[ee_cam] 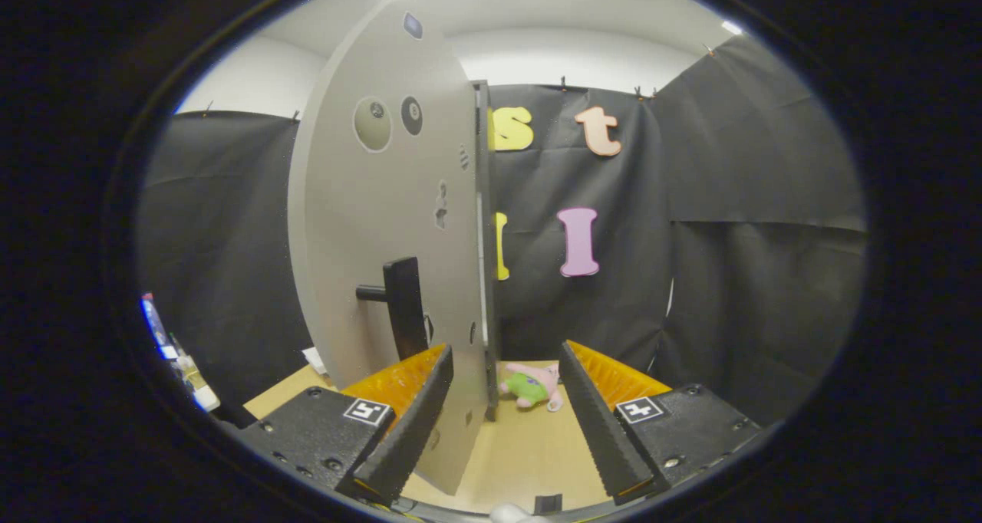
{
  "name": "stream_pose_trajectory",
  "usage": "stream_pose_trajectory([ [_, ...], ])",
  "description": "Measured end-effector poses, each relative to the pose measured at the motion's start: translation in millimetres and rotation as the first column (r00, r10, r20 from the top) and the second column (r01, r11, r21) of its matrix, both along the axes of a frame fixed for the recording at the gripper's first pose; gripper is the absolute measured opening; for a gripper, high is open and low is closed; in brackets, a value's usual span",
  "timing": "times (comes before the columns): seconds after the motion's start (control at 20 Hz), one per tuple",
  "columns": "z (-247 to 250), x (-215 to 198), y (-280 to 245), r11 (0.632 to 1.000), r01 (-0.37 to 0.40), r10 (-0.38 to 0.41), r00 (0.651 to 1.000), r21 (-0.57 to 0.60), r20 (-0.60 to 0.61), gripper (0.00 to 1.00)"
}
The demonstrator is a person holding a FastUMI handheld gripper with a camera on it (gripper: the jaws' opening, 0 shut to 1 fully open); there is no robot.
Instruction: Open the shoe cabinet door, grab the shoes and put them into the shoe cabinet, then close the shoe cabinet door.
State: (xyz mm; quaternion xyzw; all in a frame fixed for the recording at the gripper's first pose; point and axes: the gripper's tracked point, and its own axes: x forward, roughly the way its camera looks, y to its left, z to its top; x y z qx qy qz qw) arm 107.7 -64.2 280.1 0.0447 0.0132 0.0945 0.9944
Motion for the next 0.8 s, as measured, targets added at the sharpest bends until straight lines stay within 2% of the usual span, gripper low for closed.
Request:
stream_pose_trajectory([
  [0.3, 4.8, 1.7, 81.5, 1.000, -0.007, 0.007, 1.000, 0.007, 0.017, 0.92],
  [0.5, 5.0, 15.4, 140.5, 0.999, -0.048, 0.048, 0.999, 0.016, 0.010, 0.92],
  [0.6, 6.9, 21.0, 171.1, 0.995, -0.094, 0.094, 0.996, 0.036, 0.003, 0.94],
  [0.8, 9.0, 21.9, 191.1, 0.995, -0.093, 0.093, 0.996, 0.020, 0.007, 0.95],
])
